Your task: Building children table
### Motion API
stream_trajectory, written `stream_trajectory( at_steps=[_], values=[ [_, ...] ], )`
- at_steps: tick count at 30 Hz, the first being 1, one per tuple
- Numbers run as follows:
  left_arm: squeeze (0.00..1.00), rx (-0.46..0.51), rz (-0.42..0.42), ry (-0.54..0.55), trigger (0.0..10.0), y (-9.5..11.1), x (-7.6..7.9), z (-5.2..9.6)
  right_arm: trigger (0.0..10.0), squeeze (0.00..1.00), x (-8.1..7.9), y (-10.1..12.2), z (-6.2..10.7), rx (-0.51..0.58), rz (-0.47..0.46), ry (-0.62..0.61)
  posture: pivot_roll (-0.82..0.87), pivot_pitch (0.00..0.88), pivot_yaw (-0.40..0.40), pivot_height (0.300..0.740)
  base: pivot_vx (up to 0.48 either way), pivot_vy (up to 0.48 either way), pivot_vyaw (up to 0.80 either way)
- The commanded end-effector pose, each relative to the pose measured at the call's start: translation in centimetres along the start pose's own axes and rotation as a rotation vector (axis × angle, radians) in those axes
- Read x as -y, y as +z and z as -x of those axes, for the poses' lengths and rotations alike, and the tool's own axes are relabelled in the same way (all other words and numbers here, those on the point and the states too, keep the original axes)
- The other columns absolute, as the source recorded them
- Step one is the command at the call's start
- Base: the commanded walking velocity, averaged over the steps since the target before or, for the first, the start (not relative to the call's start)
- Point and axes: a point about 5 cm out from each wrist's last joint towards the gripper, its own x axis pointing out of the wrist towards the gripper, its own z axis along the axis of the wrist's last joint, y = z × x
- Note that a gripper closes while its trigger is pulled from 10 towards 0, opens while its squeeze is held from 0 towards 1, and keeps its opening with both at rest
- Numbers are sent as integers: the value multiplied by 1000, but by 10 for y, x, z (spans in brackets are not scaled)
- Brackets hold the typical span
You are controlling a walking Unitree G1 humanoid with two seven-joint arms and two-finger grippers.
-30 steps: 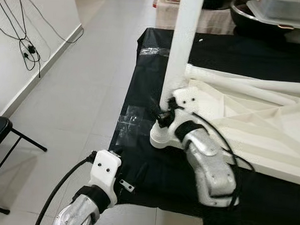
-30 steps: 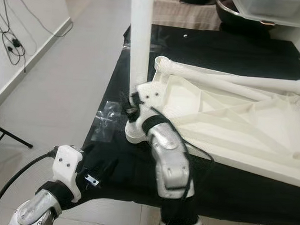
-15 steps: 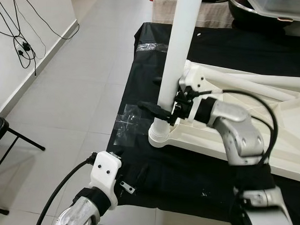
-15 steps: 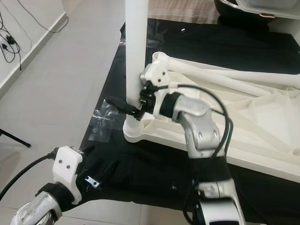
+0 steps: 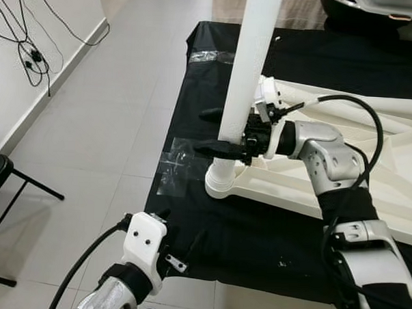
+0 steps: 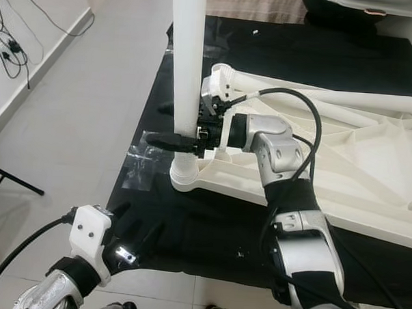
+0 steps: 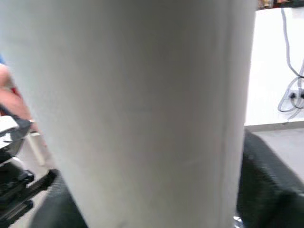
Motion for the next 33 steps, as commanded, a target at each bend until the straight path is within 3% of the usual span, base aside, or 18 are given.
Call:
stream_trajectory(
  at_steps=[1, 11, 13, 14, 15, 16, 17, 18, 19, 22, 26, 27, 28, 31, 32, 33],
  values=[
    [0, -23, 0, -1, 10000, -3, 2, 2, 0, 0, 0, 2, 0, 10, 1, 20, 119, 250, -17, 740, 0, 0, 0],
    [0, -25, 5, -5, 10000, -5, 2, -1, 0, 0, -6, -11, 14, 31, 5, -54, 102, 233, -24, 740, 0, 0, 0],
    [0, -24, 6, -5, 10000, -5, 2, -2, 0, 0, -12, -22, 13, 13, 15, -224, 85, 229, -36, 740, 0, 0, 0],
    [0, -24, 6, -5, 10000, -5, 2, -2, 0, 0, -12, -22, 13, 13, 15, -224, 85, 229, -36, 740, 0, 0, 0],
    [0, -23, 7, -4, 10000, -5, 1, -2, 0, 0, -12, -38, 4, -40, -18, -518, 84, 226, -39, 740, 0, 0, 0],
    [0, -23, 8, -4, 10000, -6, -1, -3, 0, 0, -25, -60, 2, -152, -15, -848, 71, 225, -32, 740, 0, 0, 0],
    [0, -23, 8, -4, 10000, -6, -1, -3, 0, 0, -25, -60, 2, -152, -15, -848, 71, 225, -32, 740, 0, 0, 0],
    [0, -23, 8, -3, 10000, -6, -2, -4, 0, 0, -37, -70, 5, -225, 1, -1080, 67, 225, -30, 740, 0, 0, 0],
    [0, -22, 7, -4, 10000, -6, -3, -5, 0, 0, -53, -78, -2, -258, -1, -1164, 61, 228, -17, 740, 0, 0, 0],
    [0, -22, 2, -11, 10000, -6, -5, -8, 0, 0, -65, -80, -23, -229, -26, -1117, 47, 219, -11, 740, 0, 0, 0],
    [0, -21, 3, -16, 10000, -7, -7, -12, 0, 0, -56, -68, -37, -186, 6, -1082, 36, 193, -15, 740, 0, 0, 0],
    [0, -20, 3, -19, 10000, -8, -7, -13, 471, 0, -53, -64, -40, -176, 15, -1072, 36, 189, -20, 740, 0, 0, 0],
    [0, -18, 2, -19, 10000, -8, -7, -15, 10000, 0, -50, -62, -41, -167, 18, -1078, 38, 185, -24, 740, 0, 0, 0],
    [0, -15, -1, -11, 10000, -8, -8, -16, 10000, 0, -49, -57, -42, -158, 28, -1100, 42, 181, -26, 740, 0, 0, 0],
    [0, -13, -5, -3, 10000, -8, -9, -16, 10000, 443, -49, -52, -40, -118, 34, -1129, 43, 180, -29, 740, 0, 0, 0],
    [0, -13, -5, -3, 10000, -8, -9, -16, 10000, 443, -49, -52, -40, -118, 34, -1129, 43, 180, -29, 740, 0, 0, 0]
  ],
)
